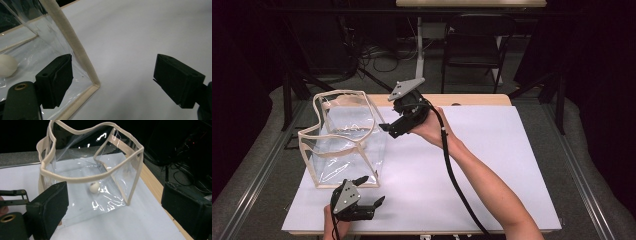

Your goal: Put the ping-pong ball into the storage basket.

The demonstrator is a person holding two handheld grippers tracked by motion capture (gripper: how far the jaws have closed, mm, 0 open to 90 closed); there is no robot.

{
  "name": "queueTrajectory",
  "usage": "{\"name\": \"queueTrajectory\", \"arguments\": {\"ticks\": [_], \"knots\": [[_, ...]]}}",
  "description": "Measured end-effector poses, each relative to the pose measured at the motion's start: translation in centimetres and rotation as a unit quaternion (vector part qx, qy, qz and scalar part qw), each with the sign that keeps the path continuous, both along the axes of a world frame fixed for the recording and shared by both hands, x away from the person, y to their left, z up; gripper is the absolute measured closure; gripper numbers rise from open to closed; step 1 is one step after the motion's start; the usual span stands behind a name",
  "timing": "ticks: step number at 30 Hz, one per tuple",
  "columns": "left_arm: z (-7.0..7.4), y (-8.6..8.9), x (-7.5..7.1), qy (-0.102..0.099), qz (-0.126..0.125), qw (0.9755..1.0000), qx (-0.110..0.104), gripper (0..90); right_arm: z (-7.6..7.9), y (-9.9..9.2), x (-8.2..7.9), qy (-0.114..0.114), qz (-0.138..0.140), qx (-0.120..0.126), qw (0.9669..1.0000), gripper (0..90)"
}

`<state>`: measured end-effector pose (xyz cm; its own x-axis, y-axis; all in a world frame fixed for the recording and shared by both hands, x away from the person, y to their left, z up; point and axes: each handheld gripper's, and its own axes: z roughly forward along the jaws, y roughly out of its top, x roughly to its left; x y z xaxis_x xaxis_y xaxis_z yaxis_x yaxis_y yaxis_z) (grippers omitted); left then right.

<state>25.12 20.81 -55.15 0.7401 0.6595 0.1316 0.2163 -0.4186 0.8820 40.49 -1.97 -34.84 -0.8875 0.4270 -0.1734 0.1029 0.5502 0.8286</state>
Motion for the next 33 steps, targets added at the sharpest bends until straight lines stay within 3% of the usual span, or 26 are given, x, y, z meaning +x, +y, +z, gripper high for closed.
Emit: {"name": "queueTrajectory", "arguments": {"ticks": [33], "knots": [[0.0,-0.2,0.1,-0.002,-0.006,1.0000,0.000,16.0,-3.8,-8.5,-2.1,0.006,-0.056,-0.004,0.9984,0.5]]}}
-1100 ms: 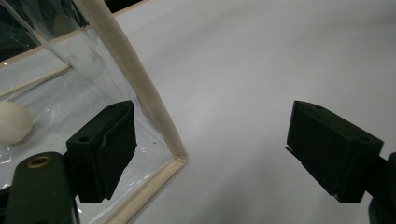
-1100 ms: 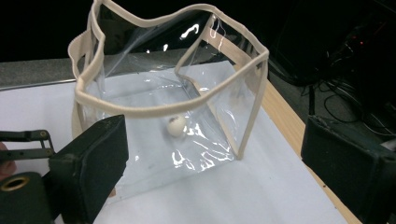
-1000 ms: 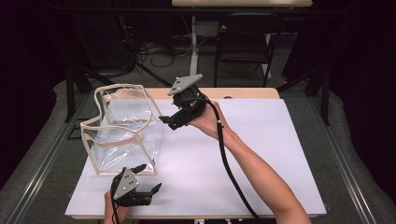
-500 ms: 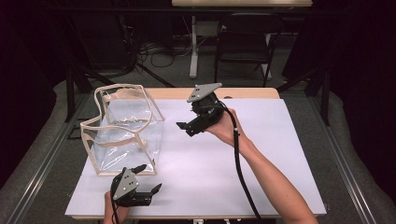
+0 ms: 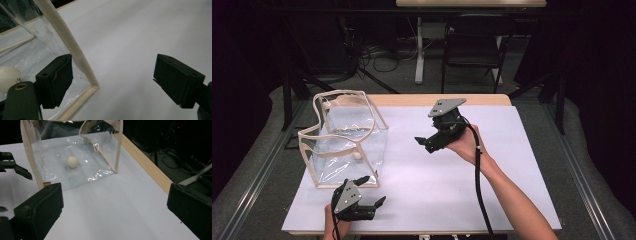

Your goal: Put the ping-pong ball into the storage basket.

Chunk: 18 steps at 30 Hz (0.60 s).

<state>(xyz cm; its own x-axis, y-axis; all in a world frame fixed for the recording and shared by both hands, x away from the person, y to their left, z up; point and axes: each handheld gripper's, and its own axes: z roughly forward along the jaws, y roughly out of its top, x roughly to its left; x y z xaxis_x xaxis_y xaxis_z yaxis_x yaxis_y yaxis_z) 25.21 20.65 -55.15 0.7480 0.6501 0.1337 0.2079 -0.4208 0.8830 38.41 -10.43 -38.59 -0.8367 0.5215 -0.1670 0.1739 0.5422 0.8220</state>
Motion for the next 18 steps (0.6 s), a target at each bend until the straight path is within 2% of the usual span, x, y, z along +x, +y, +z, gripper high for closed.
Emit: {"name": "queueTrajectory", "arguments": {"ticks": [18], "knots": [[0.0,-0.1,0.1,0.001,-0.001,1.0000,-0.001,16.0,-2.3,-4.1,-1.6,-0.008,-0.037,0.009,0.9992,0.5]]}}
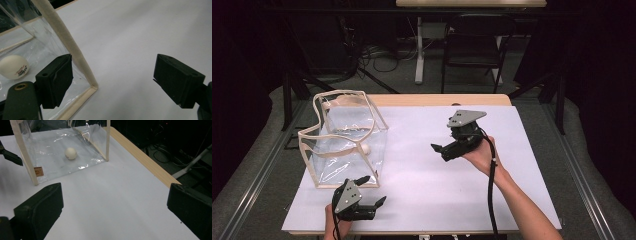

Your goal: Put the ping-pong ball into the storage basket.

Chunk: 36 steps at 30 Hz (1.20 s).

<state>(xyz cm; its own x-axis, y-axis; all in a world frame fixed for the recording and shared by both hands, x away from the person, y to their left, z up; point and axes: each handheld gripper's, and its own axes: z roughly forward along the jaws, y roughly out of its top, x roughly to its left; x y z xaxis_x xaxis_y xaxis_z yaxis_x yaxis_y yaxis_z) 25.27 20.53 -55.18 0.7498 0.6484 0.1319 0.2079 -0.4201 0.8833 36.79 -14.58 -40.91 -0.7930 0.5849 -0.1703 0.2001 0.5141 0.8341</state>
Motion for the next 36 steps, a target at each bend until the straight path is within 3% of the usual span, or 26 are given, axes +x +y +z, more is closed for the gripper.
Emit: {"name": "queueTrajectory", "arguments": {"ticks": [13,36], "knots": [[0.0,0.0,0.0,0.000,-0.001,1.0000,0.003,16.0,-1.7,-3.1,-2.4,-0.022,-0.021,0.019,0.9993,0.5],[0.0,0.0,0.0,0.000,0.001,1.0000,0.003,16.0,-6.4,-6.6,-5.1,-0.023,-0.056,0.025,0.9978,0.6]]}}
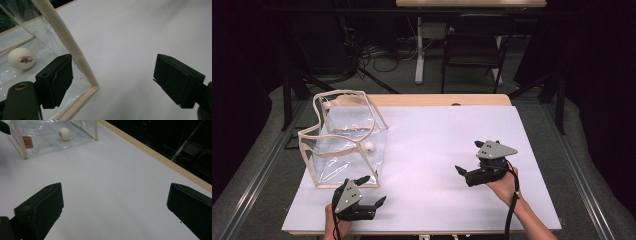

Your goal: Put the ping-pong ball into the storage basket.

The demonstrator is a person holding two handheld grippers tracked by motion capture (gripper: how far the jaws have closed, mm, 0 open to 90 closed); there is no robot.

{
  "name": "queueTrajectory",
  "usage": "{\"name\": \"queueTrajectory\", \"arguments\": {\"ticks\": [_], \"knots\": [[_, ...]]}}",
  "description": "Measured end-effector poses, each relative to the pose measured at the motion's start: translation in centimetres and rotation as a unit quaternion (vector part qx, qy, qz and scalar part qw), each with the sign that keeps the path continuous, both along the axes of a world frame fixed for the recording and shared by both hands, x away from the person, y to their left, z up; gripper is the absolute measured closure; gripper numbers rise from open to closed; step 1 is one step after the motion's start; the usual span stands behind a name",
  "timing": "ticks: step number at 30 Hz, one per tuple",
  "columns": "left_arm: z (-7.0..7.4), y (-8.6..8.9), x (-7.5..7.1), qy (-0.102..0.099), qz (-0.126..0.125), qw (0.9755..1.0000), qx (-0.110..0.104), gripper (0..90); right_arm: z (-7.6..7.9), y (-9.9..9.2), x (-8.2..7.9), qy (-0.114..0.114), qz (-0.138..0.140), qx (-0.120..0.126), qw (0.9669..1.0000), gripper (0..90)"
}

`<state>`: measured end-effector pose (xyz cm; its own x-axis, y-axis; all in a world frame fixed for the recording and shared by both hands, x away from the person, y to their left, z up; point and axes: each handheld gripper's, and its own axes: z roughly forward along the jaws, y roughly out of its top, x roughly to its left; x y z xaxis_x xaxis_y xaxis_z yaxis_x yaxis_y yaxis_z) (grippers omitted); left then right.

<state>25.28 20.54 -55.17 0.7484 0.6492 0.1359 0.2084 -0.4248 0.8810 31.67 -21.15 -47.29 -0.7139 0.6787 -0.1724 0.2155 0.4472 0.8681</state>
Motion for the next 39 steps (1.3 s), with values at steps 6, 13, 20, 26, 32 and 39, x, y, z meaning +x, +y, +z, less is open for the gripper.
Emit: {"name": "queueTrajectory", "arguments": {"ticks": [6,13,20,26,32,39], "knots": [[0.0,0.0,0.0,0.000,-0.001,1.0000,0.000,16.0,-1.9,-1.2,-0.5,0.016,-0.013,-0.007,0.9998,0.7],[0.0,0.0,0.0,0.000,-0.001,1.0000,0.000,16.0,-3.4,-2.8,-1.6,0.018,-0.028,-0.006,0.9994,0.7],[0.0,0.0,0.0,0.000,-0.002,1.0000,0.000,16.0,-4.7,-3.9,-2.8,0.015,-0.039,-0.006,0.9991,0.6],[0.0,0.0,0.0,0.000,-0.001,1.0000,-0.001,16.0,-6.2,-4.5,-3.5,0.024,-0.043,-0.010,0.9987,0.2],[0.0,0.0,0.0,0.000,-0.001,1.0000,-0.002,16.0,-6.9,-4.5,-4.2,0.013,-0.048,-0.012,0.9987,0.2],[0.0,0.0,0.0,0.001,0.000,1.0000,-0.002,16.0,-7.1,-4.4,-4.4,0.012,-0.049,-0.012,0.9987,0.1]]}}
